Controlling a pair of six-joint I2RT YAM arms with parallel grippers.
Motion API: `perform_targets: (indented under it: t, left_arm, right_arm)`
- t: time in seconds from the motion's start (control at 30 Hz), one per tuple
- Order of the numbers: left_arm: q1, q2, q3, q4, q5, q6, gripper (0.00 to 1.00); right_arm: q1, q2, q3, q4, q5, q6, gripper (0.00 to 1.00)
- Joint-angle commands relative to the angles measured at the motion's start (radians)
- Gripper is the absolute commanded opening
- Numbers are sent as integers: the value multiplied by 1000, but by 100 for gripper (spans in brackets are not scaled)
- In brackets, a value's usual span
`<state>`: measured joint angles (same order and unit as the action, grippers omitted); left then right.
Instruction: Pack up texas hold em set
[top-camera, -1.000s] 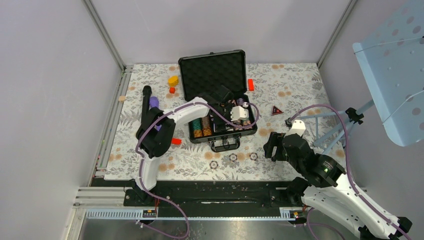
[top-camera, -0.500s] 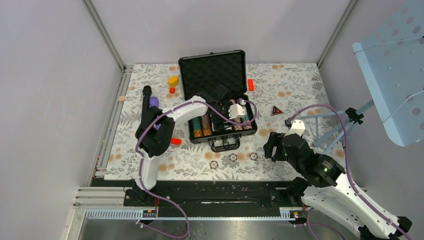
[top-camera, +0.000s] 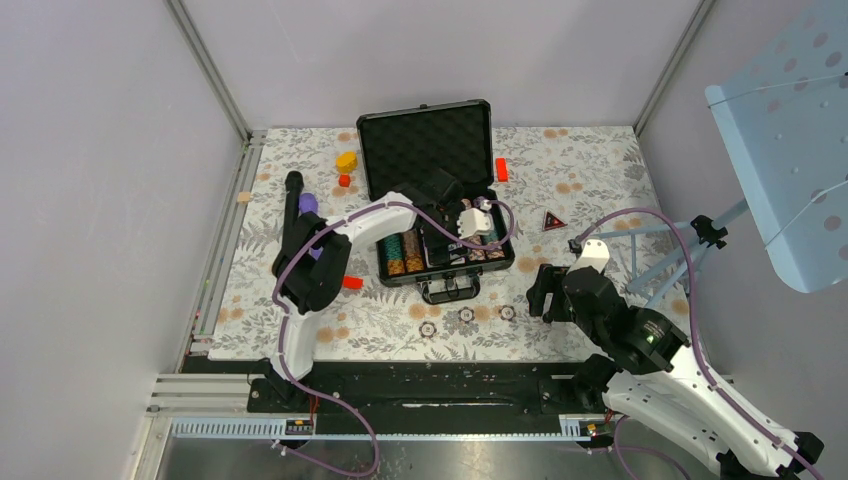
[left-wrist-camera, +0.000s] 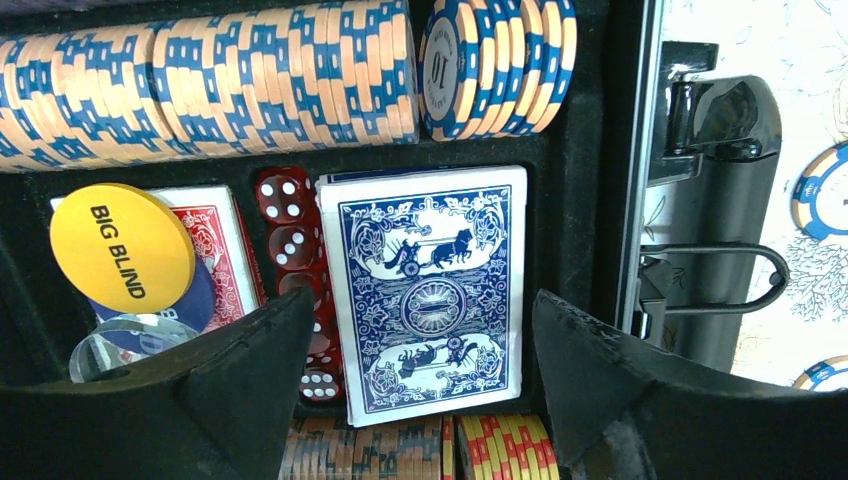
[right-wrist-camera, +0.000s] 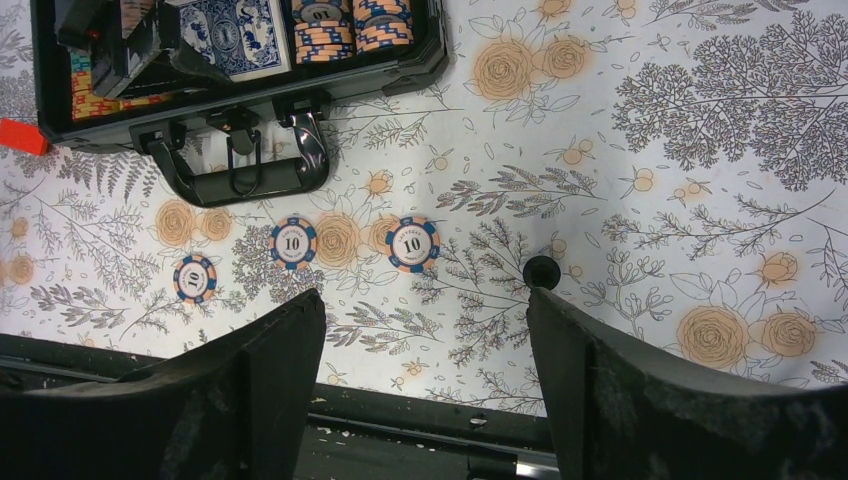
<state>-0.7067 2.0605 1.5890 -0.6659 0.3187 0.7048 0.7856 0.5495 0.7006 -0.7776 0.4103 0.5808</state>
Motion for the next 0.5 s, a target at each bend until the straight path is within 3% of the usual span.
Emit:
perform_targets:
  t: [0.0, 0.13, 0.37, 0.47]
  left_arm:
    - [1, -25, 43, -8, 33, -9, 80]
    - [2, -53, 68, -31, 30, -27, 87]
    - [2, -200, 95, -37, 21, -104, 88]
    - [0, -272, 102, -25, -45, -198, 89]
  right_arm:
    - [8, 6, 21, 6, 34, -11, 81]
    - [7, 2, 22, 5, 41, -10, 80]
    - [7, 0, 41, 8, 76, -30, 80]
    - [8, 15, 47, 44, 74, -49, 80]
